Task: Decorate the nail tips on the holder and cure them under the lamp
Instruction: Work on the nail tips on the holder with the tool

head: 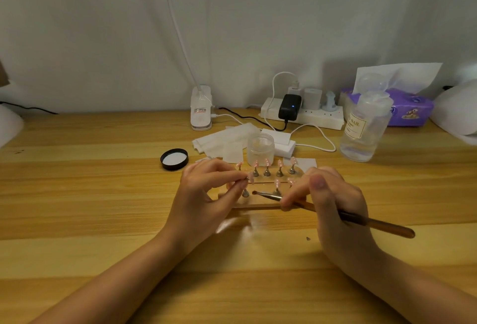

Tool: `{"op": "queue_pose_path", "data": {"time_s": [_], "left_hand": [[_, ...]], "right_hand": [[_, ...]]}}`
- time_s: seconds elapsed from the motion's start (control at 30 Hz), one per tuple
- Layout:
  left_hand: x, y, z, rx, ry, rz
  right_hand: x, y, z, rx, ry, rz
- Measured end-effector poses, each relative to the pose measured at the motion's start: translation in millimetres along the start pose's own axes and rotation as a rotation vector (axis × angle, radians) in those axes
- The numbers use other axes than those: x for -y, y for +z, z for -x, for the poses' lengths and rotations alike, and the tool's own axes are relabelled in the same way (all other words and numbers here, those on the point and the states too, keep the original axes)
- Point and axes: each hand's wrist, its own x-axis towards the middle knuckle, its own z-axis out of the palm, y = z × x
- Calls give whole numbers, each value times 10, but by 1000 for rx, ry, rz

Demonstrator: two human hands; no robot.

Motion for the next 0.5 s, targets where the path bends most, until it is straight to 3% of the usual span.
{"op": "queue_pose_path", "data": {"time_s": [0.5], "left_hand": [[-31,-2,-11,-17,-27,78]], "right_hand": [[77,31,-2,33,175,-39]]}}
